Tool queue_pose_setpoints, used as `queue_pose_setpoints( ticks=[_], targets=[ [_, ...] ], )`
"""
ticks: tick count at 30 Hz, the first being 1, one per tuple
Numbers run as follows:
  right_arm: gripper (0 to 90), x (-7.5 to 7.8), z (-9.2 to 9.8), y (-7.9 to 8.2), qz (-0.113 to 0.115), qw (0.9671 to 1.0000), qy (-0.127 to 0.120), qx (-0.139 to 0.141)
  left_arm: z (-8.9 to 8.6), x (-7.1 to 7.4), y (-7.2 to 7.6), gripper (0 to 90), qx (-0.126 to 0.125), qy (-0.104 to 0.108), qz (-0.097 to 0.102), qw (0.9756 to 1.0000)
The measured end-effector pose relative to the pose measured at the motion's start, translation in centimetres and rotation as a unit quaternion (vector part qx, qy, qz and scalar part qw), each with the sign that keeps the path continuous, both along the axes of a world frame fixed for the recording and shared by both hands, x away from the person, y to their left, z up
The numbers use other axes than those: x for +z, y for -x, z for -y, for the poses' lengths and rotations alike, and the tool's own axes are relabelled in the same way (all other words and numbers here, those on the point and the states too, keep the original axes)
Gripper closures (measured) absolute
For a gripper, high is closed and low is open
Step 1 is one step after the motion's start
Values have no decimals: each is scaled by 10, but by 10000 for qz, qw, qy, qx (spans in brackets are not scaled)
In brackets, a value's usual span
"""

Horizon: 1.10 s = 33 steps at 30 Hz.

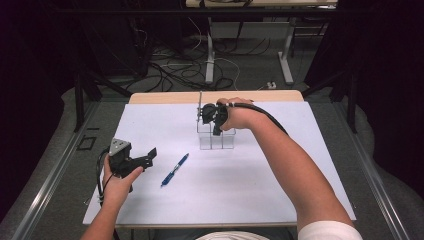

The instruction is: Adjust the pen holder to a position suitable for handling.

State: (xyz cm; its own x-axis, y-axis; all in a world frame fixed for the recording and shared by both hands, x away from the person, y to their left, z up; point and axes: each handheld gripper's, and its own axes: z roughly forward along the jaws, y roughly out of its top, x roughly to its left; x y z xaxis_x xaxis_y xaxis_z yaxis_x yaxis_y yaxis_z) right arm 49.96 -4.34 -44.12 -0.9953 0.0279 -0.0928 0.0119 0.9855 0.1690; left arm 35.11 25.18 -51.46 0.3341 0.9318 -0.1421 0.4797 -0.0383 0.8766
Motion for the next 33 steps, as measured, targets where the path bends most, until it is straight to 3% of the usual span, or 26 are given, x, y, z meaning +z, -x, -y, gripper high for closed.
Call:
queue_pose_setpoints(
  ticks=[4,7,13,24,29,33],
  targets=[
    [878,0,1,1,17,10000,6,-6,0,0,0,1,-6,-10,-7,10000],
    [826,-3,1,4,192,9998,-32,9,0,0,0,1,-5,-9,-8,10000],
    [745,-2,3,3,246,9997,34,32,-1,-1,-1,1,-11,-11,-24,10000],
    [529,6,10,6,539,9980,-324,-83,-1,-1,-1,1,27,28,-27,10000],
    [467,9,11,9,617,9973,-386,-128,-1,-1,-1,1,53,38,-22,10000],
    [407,11,11,12,809,9957,-442,-91,-1,-1,-1,1,35,7,-30,10000]
  ],
)
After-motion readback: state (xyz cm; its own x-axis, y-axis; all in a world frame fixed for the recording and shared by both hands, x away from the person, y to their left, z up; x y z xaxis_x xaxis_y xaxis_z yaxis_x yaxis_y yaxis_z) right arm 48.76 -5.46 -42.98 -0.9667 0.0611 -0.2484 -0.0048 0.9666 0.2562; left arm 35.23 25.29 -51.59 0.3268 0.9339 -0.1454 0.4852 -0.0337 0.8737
